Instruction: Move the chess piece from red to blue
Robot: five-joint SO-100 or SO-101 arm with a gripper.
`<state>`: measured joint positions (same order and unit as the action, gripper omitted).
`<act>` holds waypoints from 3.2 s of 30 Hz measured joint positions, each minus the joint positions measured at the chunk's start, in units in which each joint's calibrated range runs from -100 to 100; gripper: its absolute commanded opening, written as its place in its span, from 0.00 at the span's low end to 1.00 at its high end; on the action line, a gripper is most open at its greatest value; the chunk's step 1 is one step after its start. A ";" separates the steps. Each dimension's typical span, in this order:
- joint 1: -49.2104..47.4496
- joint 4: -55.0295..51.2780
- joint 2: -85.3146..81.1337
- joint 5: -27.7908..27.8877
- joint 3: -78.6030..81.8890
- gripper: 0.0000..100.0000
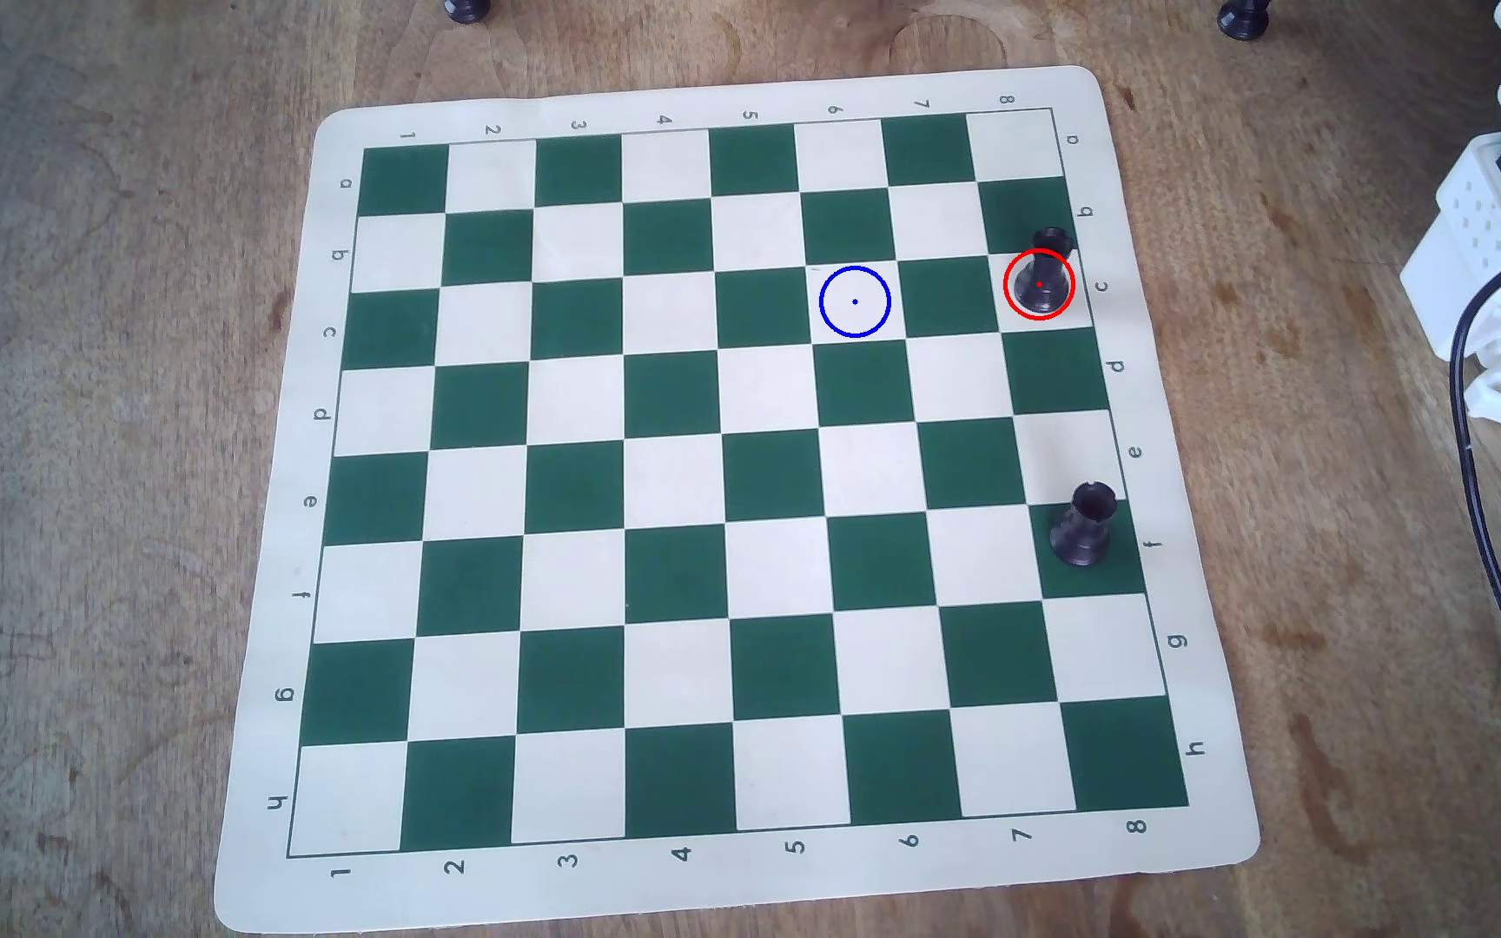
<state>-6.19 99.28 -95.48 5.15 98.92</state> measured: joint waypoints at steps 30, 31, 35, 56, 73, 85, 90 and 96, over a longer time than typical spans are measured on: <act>0.00 0.00 0.00 0.00 0.00 0.08; 0.00 0.00 0.00 0.00 0.00 0.08; 0.00 0.00 0.00 0.00 0.00 0.08; 0.00 -6.37 0.00 -0.59 0.00 0.31; 0.44 -39.52 -0.08 1.56 0.18 0.35; 9.81 -85.26 0.34 1.71 -2.53 0.39; 13.57 -104.06 1.01 -0.83 -13.01 0.42; 18.44 -136.18 6.95 -2.39 -31.72 0.41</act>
<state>12.24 -36.89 -88.52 2.76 67.19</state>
